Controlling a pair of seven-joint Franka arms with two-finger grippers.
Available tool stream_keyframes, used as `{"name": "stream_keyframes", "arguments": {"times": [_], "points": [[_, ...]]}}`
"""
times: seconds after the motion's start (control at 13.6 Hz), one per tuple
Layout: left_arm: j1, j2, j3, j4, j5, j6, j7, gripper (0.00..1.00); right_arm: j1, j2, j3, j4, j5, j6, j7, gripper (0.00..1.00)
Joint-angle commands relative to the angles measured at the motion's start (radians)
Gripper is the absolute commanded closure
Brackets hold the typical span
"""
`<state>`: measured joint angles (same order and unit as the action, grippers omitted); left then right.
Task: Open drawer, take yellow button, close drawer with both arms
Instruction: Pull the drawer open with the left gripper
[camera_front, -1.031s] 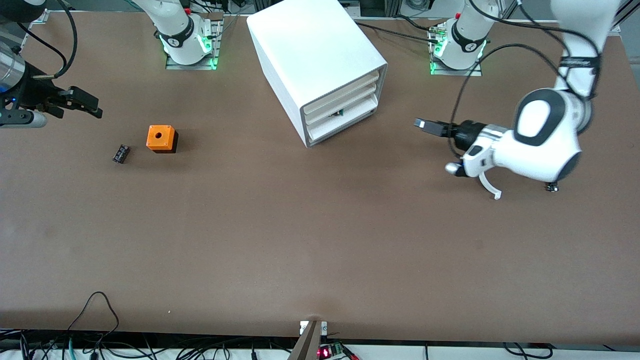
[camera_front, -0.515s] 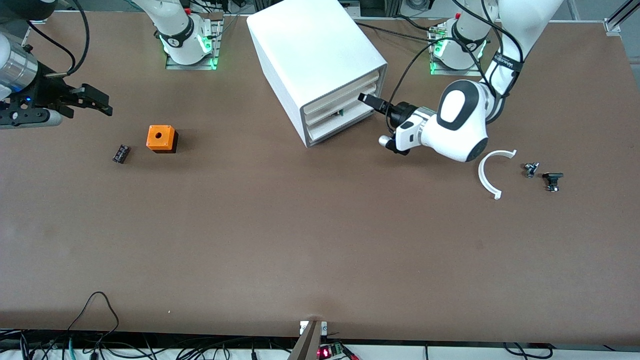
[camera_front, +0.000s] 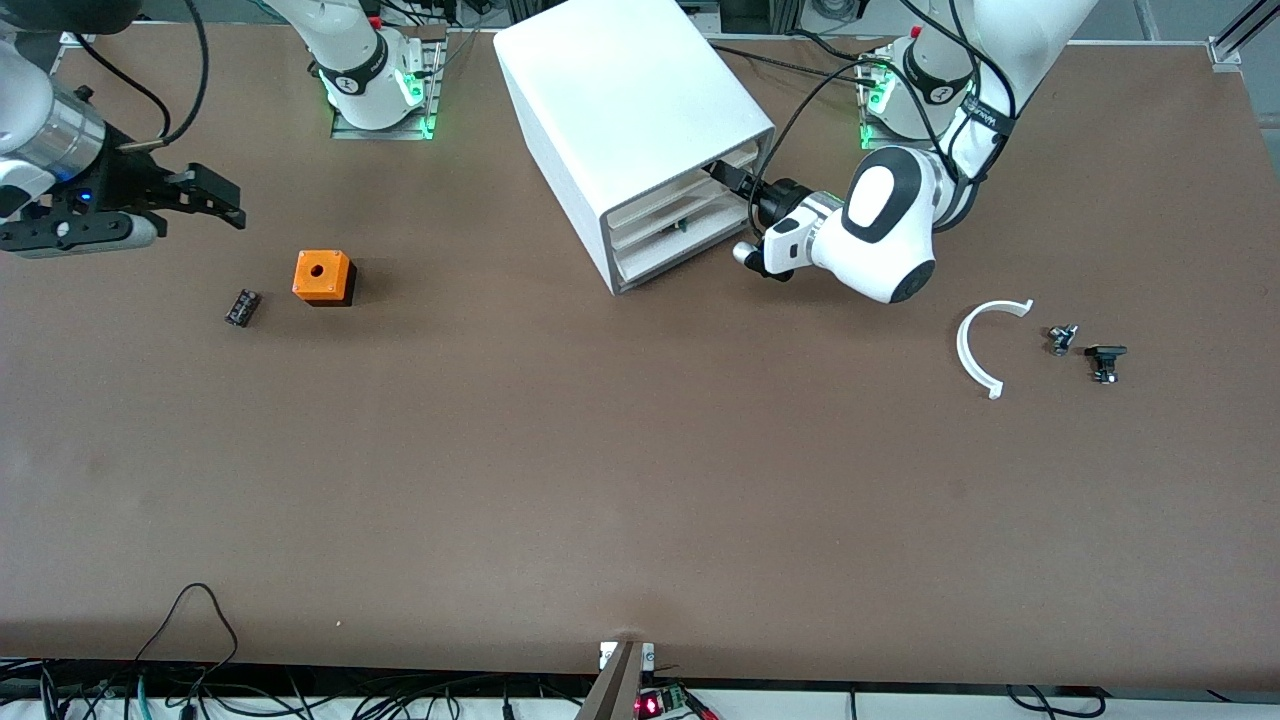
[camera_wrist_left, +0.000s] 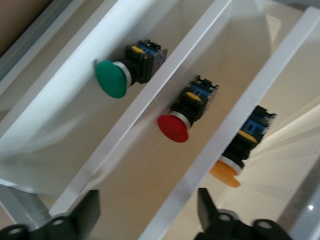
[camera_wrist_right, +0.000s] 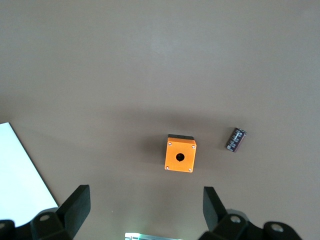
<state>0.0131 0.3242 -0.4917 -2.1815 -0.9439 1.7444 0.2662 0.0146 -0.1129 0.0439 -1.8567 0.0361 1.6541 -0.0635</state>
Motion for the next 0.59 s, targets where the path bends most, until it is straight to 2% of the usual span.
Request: {"name": "stream_keyframes", "arguments": {"times": [0.0, 0.15, 0.37, 0.52], "points": [[0.010, -0.028, -0.016, -0.032, -0.032, 0.020, 0.036, 1.00, 0.001, 0.001, 0.031, 0.034, 0.007, -0.060, -0.018, 0.00], [0.024, -0.031, -0.005, -0.027, -0.021, 0.020, 0.034, 1.00, 0.010, 0.015, 0.047, 0.042, 0.008, -0.060, -0.047, 0.00], [0.034, -0.042, 0.122, 0.011, -0.018, 0.020, 0.031, 1.00, 0.048, 0.041, 0.051, 0.048, 0.021, -0.030, -0.159, 0.00], [0.039, -0.040, 0.192, 0.052, -0.016, 0.033, 0.031, 1.00, 0.090, 0.080, 0.051, 0.063, 0.021, 0.025, -0.160, 0.00]]}}
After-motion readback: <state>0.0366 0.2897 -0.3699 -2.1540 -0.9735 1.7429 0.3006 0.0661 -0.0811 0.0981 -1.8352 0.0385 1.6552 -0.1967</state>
